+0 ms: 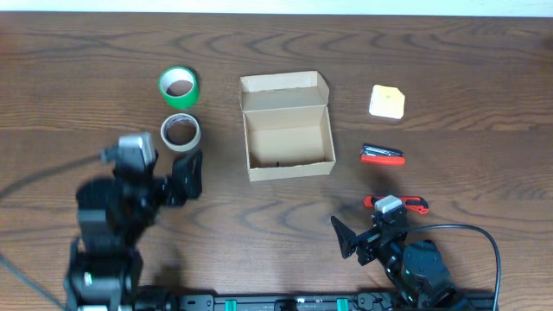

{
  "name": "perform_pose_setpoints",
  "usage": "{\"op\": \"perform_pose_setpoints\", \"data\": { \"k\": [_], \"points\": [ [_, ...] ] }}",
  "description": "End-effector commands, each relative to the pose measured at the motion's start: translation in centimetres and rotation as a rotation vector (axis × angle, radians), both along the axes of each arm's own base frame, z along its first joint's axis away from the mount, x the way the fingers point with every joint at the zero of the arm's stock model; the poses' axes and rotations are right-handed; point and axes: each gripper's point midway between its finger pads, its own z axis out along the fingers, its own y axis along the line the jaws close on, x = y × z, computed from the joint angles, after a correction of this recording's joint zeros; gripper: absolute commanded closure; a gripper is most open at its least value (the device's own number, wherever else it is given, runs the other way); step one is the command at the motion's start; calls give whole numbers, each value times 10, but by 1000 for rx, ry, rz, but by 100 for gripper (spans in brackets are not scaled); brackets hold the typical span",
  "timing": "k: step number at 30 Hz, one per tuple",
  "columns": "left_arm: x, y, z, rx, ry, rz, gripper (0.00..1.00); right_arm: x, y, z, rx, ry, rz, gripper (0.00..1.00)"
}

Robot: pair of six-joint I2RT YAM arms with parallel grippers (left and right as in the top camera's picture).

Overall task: Pack container
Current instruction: 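Reach the left gripper to the green tape roll and grasp it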

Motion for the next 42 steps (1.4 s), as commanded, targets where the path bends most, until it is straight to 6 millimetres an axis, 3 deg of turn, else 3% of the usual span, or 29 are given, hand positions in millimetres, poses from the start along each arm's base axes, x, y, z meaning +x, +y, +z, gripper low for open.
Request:
{"op": "perform_pose_setpoints", "data": {
  "k": [1, 5, 13, 19, 25, 35, 42],
  "points": [
    [29, 3, 11, 111, 24, -40, 5, 0, 0, 0, -10, -10, 6, 1],
    [65, -5, 13, 82, 53, -77, 5, 0, 0, 0, -10, -10, 6, 1],
    [111, -7, -25, 59, 102, -73, 5, 0, 0, 0, -11, -11, 6, 1],
    [145, 15, -24, 101, 87, 67, 5, 0, 0, 0, -10, -10, 6, 1],
    [178, 22, -30, 186, 167, 127, 5, 0, 0, 0, -10, -10, 6, 1],
    [217, 20, -84, 264, 364, 82, 4, 0, 0, 0, -11, -11, 6, 1],
    [229, 17, -129, 285, 466, 56, 2, 0, 0, 0, -10, -10, 6, 1]
  ]
}}
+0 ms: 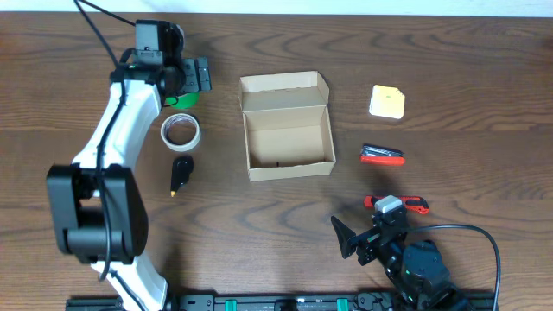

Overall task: Pack container
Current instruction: 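Reach the left gripper to the green tape roll and grasp it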

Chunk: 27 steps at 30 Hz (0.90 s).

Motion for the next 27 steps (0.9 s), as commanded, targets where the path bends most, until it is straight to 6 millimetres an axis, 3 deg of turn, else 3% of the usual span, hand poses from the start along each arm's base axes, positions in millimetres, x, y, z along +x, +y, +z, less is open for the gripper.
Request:
{"op": "perform_pose_setpoints", "data": {
  "k": [1, 14, 15, 22, 27],
  "points": [
    [9, 0, -14, 31, 17, -23, 2, 0, 0, 0, -11, -11, 6, 1],
    [26, -5, -67, 44, 77, -52, 0, 0, 0, 0, -10, -10, 6, 1],
    [27, -6, -68, 47, 76, -58, 7, 0, 0, 0, -10, -10, 6, 1],
    [29, -15, -84, 52, 100, -79, 22, 0, 0, 0, -10, -10, 6, 1],
    [30, -14, -85, 85, 97, -69, 43, 0, 0, 0, -10, -10, 6, 1]
  ]
}}
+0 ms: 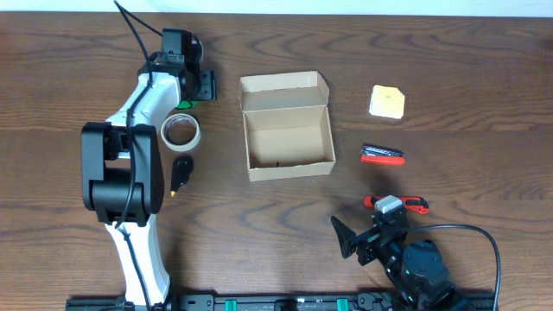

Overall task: Pack container
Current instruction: 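Reach the left gripper to the green tape roll and grasp it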

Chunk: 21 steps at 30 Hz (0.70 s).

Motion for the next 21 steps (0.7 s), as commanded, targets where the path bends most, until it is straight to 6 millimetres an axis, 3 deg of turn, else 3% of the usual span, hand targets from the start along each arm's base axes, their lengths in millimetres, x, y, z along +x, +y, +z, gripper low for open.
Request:
{"op": "perform_pose_setpoints", "data": {
  "k": [1, 7, 12, 17, 21],
  "points": [
    [7, 3, 2, 41, -15, 3, 47, 0, 0, 0, -10, -10, 6, 1],
    [6, 7, 1, 73, -15, 12, 58, 0, 0, 0, -10, -10, 6, 1],
    [4, 11, 0, 97, -4, 24, 77, 0, 0, 0, -10, -10, 6, 1],
    [4, 12, 0, 98, -3, 25, 88, 0, 0, 0, -10, -10, 6, 1],
    [8, 15, 14, 121, -2, 35, 94, 0, 0, 0, -10, -10, 6, 1]
  ]
}}
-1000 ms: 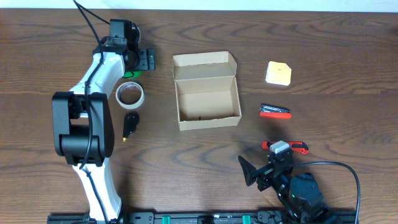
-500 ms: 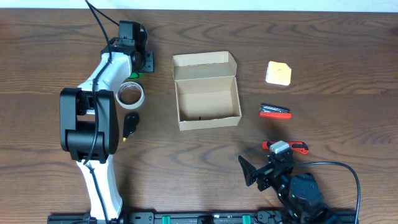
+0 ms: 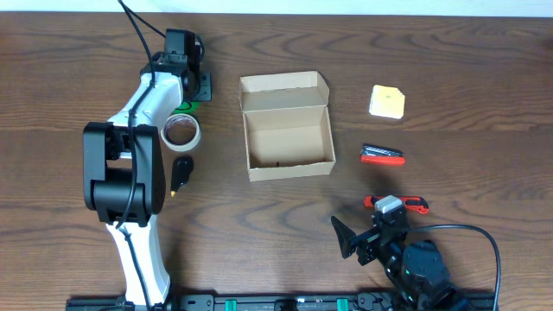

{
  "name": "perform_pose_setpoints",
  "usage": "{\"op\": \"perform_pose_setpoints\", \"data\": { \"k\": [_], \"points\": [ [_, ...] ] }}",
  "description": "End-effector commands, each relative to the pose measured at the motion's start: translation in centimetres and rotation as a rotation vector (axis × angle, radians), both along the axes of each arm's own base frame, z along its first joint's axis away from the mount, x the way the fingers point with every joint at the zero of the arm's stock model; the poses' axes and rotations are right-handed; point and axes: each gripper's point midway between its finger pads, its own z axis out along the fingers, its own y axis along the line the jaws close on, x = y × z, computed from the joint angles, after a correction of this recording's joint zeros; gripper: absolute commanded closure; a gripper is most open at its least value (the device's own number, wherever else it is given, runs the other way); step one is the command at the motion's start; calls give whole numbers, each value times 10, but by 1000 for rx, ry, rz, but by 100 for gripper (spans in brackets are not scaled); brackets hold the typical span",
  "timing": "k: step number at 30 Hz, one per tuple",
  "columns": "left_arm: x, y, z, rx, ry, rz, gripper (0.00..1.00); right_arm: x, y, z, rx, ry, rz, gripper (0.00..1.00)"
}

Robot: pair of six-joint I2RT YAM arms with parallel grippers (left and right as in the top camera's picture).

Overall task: Pack container
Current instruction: 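Reach the left gripper to the green tape roll and grasp it, then carry the green tape with the left gripper and drop it into the box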

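Observation:
An open cardboard box (image 3: 288,138) lies at the table's middle, its lid flap folded back. My left gripper (image 3: 200,86) hangs over the green tape roll (image 3: 185,106), hiding all but a sliver of it. Whether its fingers are closed on the roll does not show. A beige tape roll (image 3: 181,131) and a small black item (image 3: 181,171) lie just in front of it. Right of the box are a yellow pad (image 3: 386,101), a red-and-black tool (image 3: 381,155) and a red clamp (image 3: 396,205). My right gripper (image 3: 346,238) rests open near the front edge, holding nothing.
The left arm's white links (image 3: 130,130) stretch from the front left to the back, passing beside the beige roll. A black cable (image 3: 471,231) loops by the right arm's base. Bare wood lies between the box and the front edge.
My left gripper has shifted very slightly to the left over the green tape roll. Nothing on the table has moved, and the right arm is still.
The left arm was first folded low at the front left, with its gripper over the black item. Later it was stretched to the back left above the green roll, the black item uncovered. Then it sat closer over the roll, where it stays now.

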Motion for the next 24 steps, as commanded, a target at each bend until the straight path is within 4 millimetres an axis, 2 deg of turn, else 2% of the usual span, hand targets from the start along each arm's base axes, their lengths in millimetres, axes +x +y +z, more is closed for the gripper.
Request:
{"op": "perform_pose_setpoints", "data": {
  "k": [1, 5, 8, 11, 14, 15, 19, 24],
  "points": [
    [14, 6, 21, 55, -25, 19, 95, 0, 0, 0, -10, -10, 6, 1],
    [21, 6, 66, 117, -30, 4, 95, 0, 0, 0, -10, -10, 6, 1],
    [21, -6, 102, 117, -35, -18, 95, 0, 0, 0, -10, -10, 6, 1],
    [11, -24, 133, 117, -22, -50, 95, 0, 0, 0, -10, -10, 6, 1],
    [-12, -51, 159, 82, 16, -86, 95, 0, 0, 0, -10, -10, 6, 1],
    [-24, -67, 168, 51, 36, -125, 94, 0, 0, 0, -10, -10, 6, 1],
    [-62, -109, 188, -39, 79, -237, 94, 0, 0, 0, -10, -10, 6, 1],
    [-89, -131, 210, -44, 51, -303, 94, 0, 0, 0, -10, -10, 6, 1]
  ]
}}
